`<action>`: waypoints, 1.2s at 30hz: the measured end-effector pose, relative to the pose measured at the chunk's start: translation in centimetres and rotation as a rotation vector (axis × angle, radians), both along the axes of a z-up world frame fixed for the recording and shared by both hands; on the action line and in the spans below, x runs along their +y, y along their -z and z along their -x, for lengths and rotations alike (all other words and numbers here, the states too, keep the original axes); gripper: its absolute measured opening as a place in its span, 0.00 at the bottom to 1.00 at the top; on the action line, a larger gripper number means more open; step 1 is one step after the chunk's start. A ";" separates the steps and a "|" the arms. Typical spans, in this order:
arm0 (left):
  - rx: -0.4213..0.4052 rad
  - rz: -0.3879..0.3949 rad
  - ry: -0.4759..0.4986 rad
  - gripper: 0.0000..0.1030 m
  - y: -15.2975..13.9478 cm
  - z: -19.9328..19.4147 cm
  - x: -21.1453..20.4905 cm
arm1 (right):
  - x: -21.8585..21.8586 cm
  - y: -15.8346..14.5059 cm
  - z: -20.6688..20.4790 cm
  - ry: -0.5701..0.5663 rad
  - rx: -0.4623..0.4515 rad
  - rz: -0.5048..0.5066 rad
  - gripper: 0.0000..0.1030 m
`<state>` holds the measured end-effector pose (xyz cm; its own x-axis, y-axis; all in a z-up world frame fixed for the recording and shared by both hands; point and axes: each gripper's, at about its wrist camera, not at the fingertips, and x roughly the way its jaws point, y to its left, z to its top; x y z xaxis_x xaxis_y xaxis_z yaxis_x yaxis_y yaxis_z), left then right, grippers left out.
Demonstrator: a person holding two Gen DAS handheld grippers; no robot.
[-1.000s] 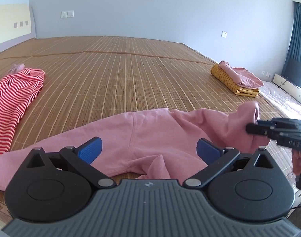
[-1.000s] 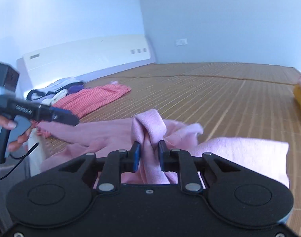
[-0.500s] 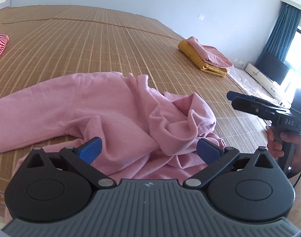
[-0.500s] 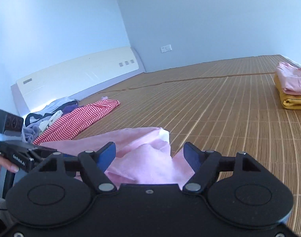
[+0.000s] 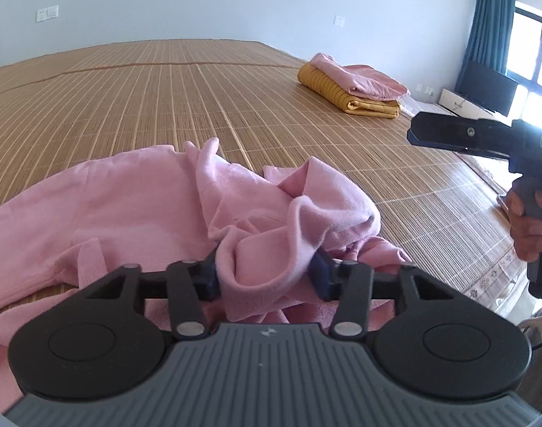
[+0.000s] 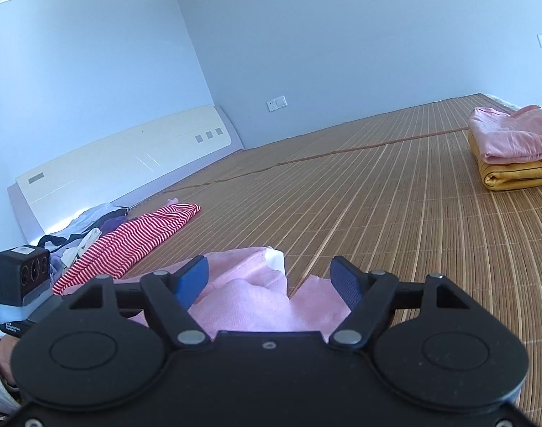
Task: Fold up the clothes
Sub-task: 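Grasp the sweatshirt with the left gripper while the right gripper grasps another edge, then lift the sweatshirt with both grippers to shake it open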
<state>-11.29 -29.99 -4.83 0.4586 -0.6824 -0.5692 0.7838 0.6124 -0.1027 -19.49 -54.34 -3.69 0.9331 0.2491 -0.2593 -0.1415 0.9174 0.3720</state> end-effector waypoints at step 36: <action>-0.394 -0.372 -0.588 0.17 -6.7 -13.2 27.1 | 13.7 3.4 -23.7 -0.318 0.243 -0.203 0.72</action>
